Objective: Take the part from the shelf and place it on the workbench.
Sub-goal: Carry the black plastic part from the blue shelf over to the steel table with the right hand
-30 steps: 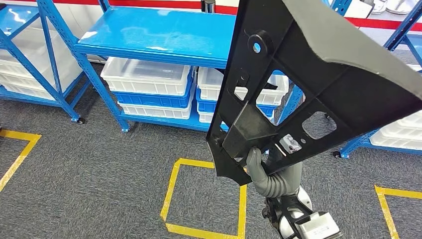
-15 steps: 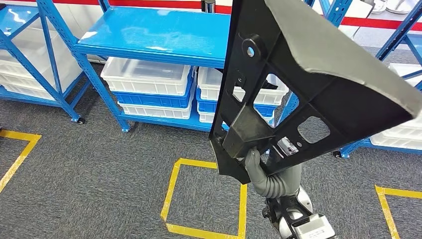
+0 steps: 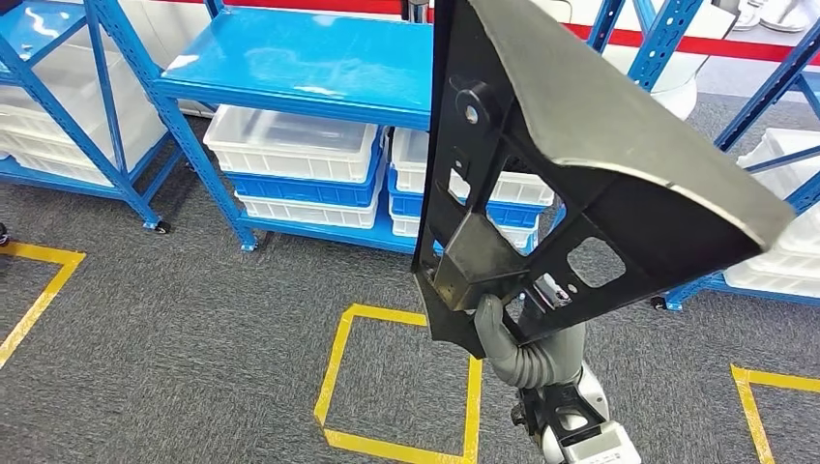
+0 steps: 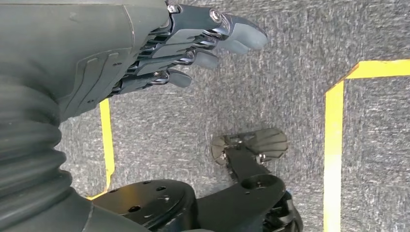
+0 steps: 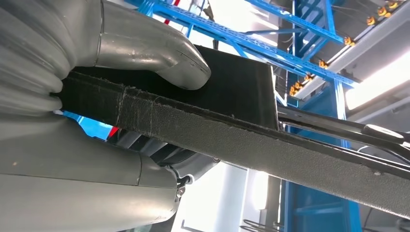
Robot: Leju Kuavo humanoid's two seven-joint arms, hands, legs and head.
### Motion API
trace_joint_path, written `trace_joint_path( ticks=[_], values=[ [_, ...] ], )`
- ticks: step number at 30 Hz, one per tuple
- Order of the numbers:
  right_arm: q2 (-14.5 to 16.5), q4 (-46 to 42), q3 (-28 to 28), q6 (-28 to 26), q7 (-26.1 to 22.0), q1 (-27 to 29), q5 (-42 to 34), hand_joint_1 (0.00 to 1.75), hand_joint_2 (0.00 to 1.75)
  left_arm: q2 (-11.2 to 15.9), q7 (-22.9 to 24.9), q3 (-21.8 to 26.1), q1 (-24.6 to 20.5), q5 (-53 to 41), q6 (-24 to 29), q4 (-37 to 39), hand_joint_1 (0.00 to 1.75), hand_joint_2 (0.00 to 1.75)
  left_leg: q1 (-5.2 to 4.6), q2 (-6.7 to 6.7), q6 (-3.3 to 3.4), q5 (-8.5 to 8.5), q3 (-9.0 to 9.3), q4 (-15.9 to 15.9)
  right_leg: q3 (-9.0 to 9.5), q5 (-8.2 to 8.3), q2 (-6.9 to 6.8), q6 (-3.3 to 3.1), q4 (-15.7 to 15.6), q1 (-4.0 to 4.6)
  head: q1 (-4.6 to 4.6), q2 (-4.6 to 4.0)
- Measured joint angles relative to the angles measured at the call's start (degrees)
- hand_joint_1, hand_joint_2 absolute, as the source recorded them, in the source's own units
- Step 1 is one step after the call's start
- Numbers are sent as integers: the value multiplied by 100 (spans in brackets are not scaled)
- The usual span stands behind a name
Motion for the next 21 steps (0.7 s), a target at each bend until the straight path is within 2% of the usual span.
trace_joint_path(
  ticks=[1, 2, 3, 4, 6, 7, 8, 10, 11, 12, 13, 14, 15, 17, 19, 21],
  values=[
    [-1, 3, 2, 0, 3, -1, 5, 175, 175, 3, 1, 1, -2, -4, 5, -2, 0, 175, 5, -28, -54, 16, -30, 23, 170, 131, 19, 46, -358, -18, 9, 0],
    [-2, 6, 4, -1, 3, -2, 11, 175, 175, 8, 1, 2, -2, -6, 9, -4, 0, 175, 7, -54, -102, 23, -47, 43, 272, 224, 33, 34, -588, -24, 6, 0],
    [-4, 9, 7, -1, 4, -1, 18, 175, 175, 13, 1, 3, -1, -6, 14, -7, 0, 175, 2, -71, -146, 22, -53, 54, 298, 273, 41, -20, -672, -17, 8, 0],
    [-6, 12, 9, -2, 5, 0, 22, 175, 175, 15, 0, 3, 6, -7, 18, -8, 0, 175, 5, -86, -182, 19, -45, 42, 271, 298, 33, -106, -644, 14, 2, 0],
    [-9, 13, 10, -2, 5, -4, 27, 175, 175, 12, 0, 4, 27, -9, 21, -4, 0, 175, 43, -68, -226, -8, -35, 53, 277, 342, -7, -246, -629, 34, -21, 0],
    [-9, 14, 10, -2, 5, -5, 31, 175, 175, 11, 0, 5, 36, -11, 21, -2, 0, 175, 56, -31, -232, -105, -71, 161, 289, 363, -27, -295, -629, 45, -36, 0],
    [-8, 14, 9, -2, 5, -6, 36, 175, 175, 9, 1, 5, 40, -13, 20, 1, 0, 175, 61, 12, -227, -283, -161, 405, 296, 388, -52, -332, -631, 53, -50, 0],
    [-8, 15, 8, -2, 4, -2, 46, 175, 175, 6, 1, 5, 35, -19, 19, 1, 0, 175, 38, 71, -203, -781, -462, 1221, 297, 411, -106, -369, -626, 96, -68, 0],
    [-8, 16, 8, -2, 4, -1, 50, 175, 175, 5, 1, 5, 34, -20, 18, 1, 0, 175, 24, 76, -189, -971, -604, 1625, 293, 412, -143, -379, -622, 124, -72, 0],
    [-8, 16, 8, -2, 4, -1, 51, 175, 175, 4, 1, 5, 35, -21, 18, 1, 0, 175, 8, 77, -166, -1063, -673, 1873, 293, 408, -181, -386, -621, 152, -71, 0],
    [-8, 17, 9, -2, 5, -2, 54, 175, 175, 5, 1, 5, 37, -21, 18, 1, 0, 175, -11, 82, -131, -1049, -636, 1895, 299, 400, -219, -395, -619, 179, -72, 0],
    [-8, 17, 9, -2, 5, -2, 57, 175, 175, 6, -1, 5, 38, -21, 18, 0, 0, 175, -36, 103, -83, -936, -480, 1665, 311, 389, -258, -408, -619, 198, -72, 0],
    [-8, 18, 10, -3, 6, -3, 60, 175, 175, 8, -3, 6, 36, -21, 17, -1, 0, 175, -70, 161, -26, -778, -247, 1282, 330, 374, -295, -416, -618, 212, -72, 0],
    [-8, 18, 12, -7, 6, -4, 63, 175, 175, 14, -14, 9, 22, -21, 17, -2, 0, 175, -160, 329, 59, -576, 150, 585, 358, 334, -370, -403, -610, 260, -66, 0],
    [-9, 18, 14, -16, 6, -5, 71, 175, 175, 18, -31, 13, 11, -22, 16, -2, 0, 175, -224, 371, 88, -559, 249, 369, 362, 308, -450, -371, -608, 292, -58, 0],
    [-10, 16, 17, -24, 7, -6, 86, 175, 175, 17, -53, 19, 16, -22, 14, -2, 0, 175, -219, 262, 123, -533, 238, 333, 353, 279, -507, -336, -602, 278, -60, 0]
  ],
)
